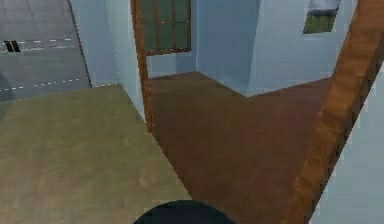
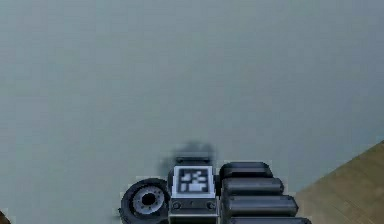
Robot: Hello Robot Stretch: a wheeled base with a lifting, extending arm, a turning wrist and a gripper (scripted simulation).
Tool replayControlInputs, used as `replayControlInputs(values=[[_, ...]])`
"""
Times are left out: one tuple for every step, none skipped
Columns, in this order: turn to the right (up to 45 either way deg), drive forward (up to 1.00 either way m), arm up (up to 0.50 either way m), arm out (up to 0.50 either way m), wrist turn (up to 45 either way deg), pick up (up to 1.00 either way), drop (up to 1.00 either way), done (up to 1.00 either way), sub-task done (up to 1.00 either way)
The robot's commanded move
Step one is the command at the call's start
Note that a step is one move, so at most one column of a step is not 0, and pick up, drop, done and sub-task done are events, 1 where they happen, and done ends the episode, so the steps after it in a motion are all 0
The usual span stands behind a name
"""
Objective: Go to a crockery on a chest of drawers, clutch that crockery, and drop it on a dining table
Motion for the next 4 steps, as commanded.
replayControlInputs(values=[[-24.0,0.00,0.00,0.00,0.0,0.00,0.00,0.00,0.00],[0.0,0.45,0.00,0.00,0.0,0.00,0.00,0.00,0.00],[45.0,0.00,0.00,0.00,0.0,0.00,0.00,0.00,0.00],[9.0,0.00,0.00,0.00,0.0,0.00,0.00,0.00,0.00]])
